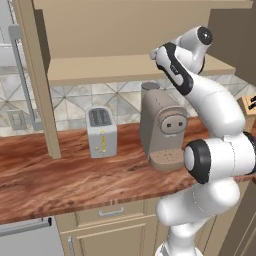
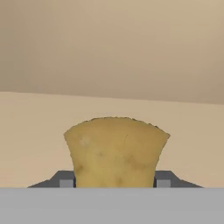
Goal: Pick up the bar soap and sponge from the sink, and place them back in the cabinet, and close the cabinet doors.
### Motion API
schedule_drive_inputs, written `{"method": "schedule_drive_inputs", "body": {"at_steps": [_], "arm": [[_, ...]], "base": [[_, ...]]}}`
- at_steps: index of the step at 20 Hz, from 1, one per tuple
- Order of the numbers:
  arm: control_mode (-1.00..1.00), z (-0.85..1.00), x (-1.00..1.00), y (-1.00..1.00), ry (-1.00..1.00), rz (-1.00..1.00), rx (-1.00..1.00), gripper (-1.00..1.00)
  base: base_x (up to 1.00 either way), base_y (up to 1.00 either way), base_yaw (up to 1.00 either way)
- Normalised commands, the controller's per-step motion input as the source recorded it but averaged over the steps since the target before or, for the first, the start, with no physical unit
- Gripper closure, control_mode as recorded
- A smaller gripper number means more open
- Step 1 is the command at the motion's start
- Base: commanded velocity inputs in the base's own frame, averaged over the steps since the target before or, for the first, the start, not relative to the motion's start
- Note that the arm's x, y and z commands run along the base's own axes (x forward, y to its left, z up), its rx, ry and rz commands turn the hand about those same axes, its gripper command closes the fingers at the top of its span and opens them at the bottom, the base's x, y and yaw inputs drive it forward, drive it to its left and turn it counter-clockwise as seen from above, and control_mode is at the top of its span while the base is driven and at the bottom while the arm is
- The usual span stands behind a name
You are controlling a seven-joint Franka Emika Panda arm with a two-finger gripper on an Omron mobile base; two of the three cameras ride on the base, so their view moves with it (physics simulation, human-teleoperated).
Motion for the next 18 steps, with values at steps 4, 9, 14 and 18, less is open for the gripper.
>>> {"method": "schedule_drive_inputs", "body": {"at_steps": [4,9,14,18], "arm": [[-1.00,-0.10,0.44,0.00,0.00,0.03,0.00,1.00],[-1.00,-0.17,0.46,0.00,0.00,0.05,0.00,1.00],[-1.00,-0.21,0.41,0.00,0.00,0.05,0.00,1.00],[-1.00,-0.15,0.37,0.00,0.01,0.04,0.00,1.00]], "base": [[0.00,0.00,0.00],[0.00,0.00,0.00],[0.00,0.00,0.00],[0.00,0.00,0.00]]}}
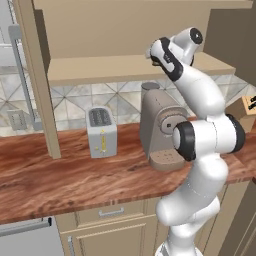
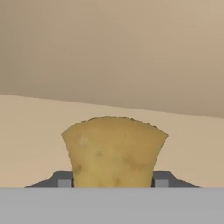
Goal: Pick up the bar soap and sponge from the sink, and place them back in the cabinet, and close the cabinet doors.
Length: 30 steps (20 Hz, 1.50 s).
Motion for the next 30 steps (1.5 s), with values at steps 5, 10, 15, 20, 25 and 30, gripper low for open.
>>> {"method": "schedule_drive_inputs", "body": {"at_steps": [5,10,15,20,25,30], "arm": [[-1.00,-0.01,0.09,0.00,0.04,0.03,0.00,1.00],[-1.00,0.00,0.01,0.00,0.00,0.00,0.00,-1.00],[-1.00,0.00,0.00,0.00,0.00,0.00,0.00,-1.00],[-1.00,-0.05,0.00,0.00,-0.05,0.00,0.00,-1.00],[-1.00,-0.02,-0.17,0.00,-0.13,0.00,0.00,-1.00],[-1.00,0.00,-0.49,0.00,-0.16,-0.01,0.00,-1.00]], "base": [[0.00,0.00,0.00],[0.00,0.00,0.00],[0.00,0.00,0.00],[0.00,0.00,0.00],[0.00,0.00,0.00],[0.00,0.00,0.00]]}}
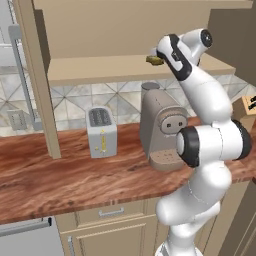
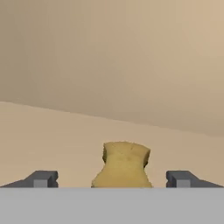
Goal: Pick up the bar soap and sponge from the sink, and place them back in the cabinet, and close the cabinet doors.
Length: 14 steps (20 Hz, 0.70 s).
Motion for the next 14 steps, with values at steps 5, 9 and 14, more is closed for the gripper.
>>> {"method": "schedule_drive_inputs", "body": {"at_steps": [5,9,14], "arm": [[-1.00,0.07,-0.84,0.00,-0.06,-0.04,-0.01,-1.00],[-1.00,0.15,-0.88,0.00,0.00,-0.06,-0.04,-1.00],[-1.00,0.24,-0.83,0.00,0.05,-0.10,-0.04,-1.00]], "base": [[0.00,0.00,0.00],[0.00,0.00,0.00],[0.00,0.00,0.00]]}}
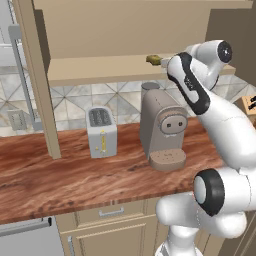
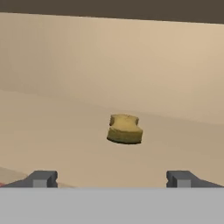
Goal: Pick up the bar soap and sponge from the sink, and place them back in the cabinet, and close the cabinet doors.
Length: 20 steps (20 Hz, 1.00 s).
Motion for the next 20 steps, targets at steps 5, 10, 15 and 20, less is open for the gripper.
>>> {"method": "schedule_drive_inputs", "body": {"at_steps": [5,10,15,20], "arm": [[-1.00,0.27,-0.82,0.00,0.10,-0.13,-0.02,-1.00],[-1.00,0.09,-0.98,-0.01,0.16,-0.10,0.00,-1.00],[-1.00,0.00,-0.99,0.00,0.18,-0.02,0.00,-1.00],[-1.00,0.07,-0.82,0.00,0.25,-0.04,0.00,-1.00]], "base": [[0.00,0.00,0.00],[0.00,0.00,0.00],[0.00,0.00,0.00],[0.00,0.00,0.00]]}}
